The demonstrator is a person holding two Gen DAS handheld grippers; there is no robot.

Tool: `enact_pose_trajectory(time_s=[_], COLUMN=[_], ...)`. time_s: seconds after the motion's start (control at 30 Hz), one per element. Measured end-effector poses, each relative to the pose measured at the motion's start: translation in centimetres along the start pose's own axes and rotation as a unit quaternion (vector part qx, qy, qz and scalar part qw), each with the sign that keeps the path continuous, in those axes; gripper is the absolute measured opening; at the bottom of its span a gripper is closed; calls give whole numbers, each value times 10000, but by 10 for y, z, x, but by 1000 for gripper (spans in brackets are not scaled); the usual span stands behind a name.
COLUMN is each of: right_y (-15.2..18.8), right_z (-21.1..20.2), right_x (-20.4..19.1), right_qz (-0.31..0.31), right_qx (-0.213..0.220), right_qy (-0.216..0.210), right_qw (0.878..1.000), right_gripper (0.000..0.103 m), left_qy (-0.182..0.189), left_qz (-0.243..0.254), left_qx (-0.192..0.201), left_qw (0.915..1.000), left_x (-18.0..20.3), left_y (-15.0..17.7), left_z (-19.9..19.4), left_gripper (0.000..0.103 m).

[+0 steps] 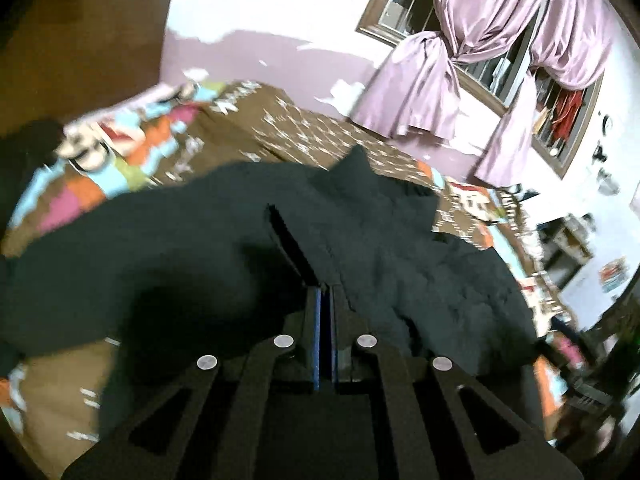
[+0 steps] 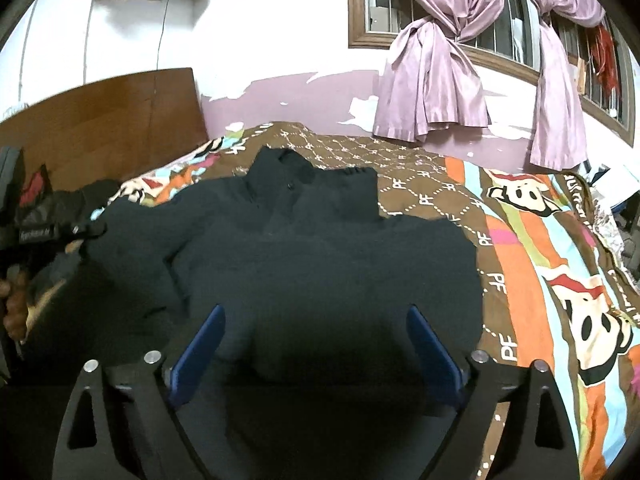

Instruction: Fold large clothes

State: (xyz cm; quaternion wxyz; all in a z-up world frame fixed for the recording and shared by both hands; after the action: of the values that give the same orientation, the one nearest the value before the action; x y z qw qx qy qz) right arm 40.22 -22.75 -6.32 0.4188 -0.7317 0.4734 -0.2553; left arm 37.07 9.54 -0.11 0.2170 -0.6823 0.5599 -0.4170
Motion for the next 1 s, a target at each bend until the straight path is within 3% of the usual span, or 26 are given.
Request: enact_pose_trajectory(time_s=[0.17,0.43,0.67,0.83,0.9,0.97,1.0], right_y=[-14,7,31,41,43,43,43], right_z=[30,105,141,139,137,135,135], right_x=[-16,-48,-56,-55,-56,-57,-57], right_qz=[-9,-471,-731,-742,-770,-768,-772], right_qx=[-371,-1123,-1664,-1508,-1432,-1389,-1378], right_qy=[-163,-45,77,78,126,171,200], right_qw=[9992,9925,9833,9857,9866,9872,9872], right_gripper=[92,92,94,94,96,97,99], left_qy=[-423,-866,-821,-741,-834,-810,-821], left_qz=[208,370,107,-374,-495,-751,-939], left_qx=[-169,-699,-848,-816,-754,-588,-443], left_qw=[9987,9931,9930,9932,9924,9921,9912], left_x=[-17,-32,-49,-60,-67,-75,-82], left_y=[16,46,51,49,51,54,57], left_z=[0,27,35,13,-3,-21,-33], left_gripper=[2,2,5,7,16,54,63])
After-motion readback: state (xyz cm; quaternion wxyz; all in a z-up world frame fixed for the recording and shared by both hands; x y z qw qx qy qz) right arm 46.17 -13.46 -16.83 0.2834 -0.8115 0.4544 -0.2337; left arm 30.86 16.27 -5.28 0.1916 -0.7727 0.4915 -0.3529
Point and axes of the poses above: each gripper's, at about its wrist camera, not at the fingertips, and z roughly the way its jaws point, x to its right, y to its underside, the point moved 1 cm from there along z, roughly the way its jaws point, and after that the axes turned 1 degree about x, right-handed, at the moved point
